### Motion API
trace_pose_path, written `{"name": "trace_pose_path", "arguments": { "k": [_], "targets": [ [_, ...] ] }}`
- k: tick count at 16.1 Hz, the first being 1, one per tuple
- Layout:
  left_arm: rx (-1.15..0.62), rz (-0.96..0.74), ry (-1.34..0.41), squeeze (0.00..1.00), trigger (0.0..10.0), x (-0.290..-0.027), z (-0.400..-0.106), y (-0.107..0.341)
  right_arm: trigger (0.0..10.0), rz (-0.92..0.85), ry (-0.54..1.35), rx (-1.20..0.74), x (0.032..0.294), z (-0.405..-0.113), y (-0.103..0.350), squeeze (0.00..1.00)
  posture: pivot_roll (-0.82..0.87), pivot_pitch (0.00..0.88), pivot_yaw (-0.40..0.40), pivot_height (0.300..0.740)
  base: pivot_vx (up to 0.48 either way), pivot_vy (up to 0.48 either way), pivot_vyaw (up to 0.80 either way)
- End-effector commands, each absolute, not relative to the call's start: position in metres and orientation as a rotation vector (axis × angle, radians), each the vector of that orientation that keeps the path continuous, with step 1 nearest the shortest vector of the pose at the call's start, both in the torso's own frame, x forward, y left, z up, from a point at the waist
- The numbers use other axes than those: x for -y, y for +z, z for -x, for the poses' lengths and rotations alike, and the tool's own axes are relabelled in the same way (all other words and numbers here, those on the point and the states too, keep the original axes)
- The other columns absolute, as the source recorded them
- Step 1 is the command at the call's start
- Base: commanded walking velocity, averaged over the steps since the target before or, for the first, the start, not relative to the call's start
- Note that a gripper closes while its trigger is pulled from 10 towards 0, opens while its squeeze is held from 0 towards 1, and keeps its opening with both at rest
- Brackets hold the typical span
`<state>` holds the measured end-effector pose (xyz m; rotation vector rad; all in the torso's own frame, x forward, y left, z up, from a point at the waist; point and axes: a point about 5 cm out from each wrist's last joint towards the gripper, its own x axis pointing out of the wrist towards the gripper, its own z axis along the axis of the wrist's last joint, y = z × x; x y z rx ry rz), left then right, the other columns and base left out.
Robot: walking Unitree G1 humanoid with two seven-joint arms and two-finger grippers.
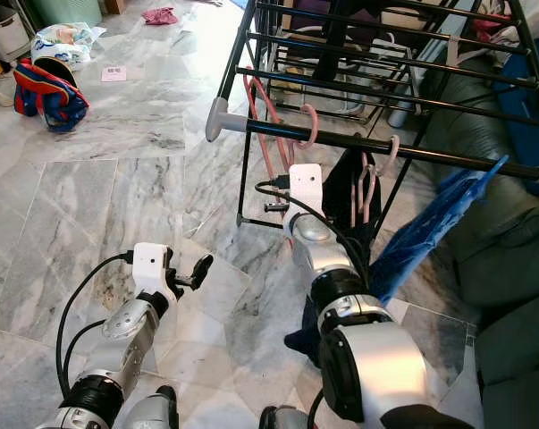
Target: Hang hanger
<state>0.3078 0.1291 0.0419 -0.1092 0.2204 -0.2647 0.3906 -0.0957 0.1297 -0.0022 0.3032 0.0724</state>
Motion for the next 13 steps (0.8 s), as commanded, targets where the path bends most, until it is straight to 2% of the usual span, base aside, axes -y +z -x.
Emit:
{"name": "trace_pose_path", "arguments": {
  "k": [1, 13],
  "targets": [
    [-0.253, 0.104, -0.270, 0.00, 10.0, -0.127, -0.304, 0.036, 10.0, -0.014, 0.057, -0.303, 0.096, -0.392, 0.135, 0.00, 0.14, 0.199, -0.083, 0.740, 0.000, 0.000, 0.00],
    [-0.293, 0.102, -0.275, 0.00, 10.0, -0.125, -0.302, 0.031, 10.0, -0.031, 0.040, -0.479, 0.101, -0.381, 0.107, 0.00, 0.14, 0.201, -0.089, 0.740, 0.000, 0.000, 0.00]
  ]
}}
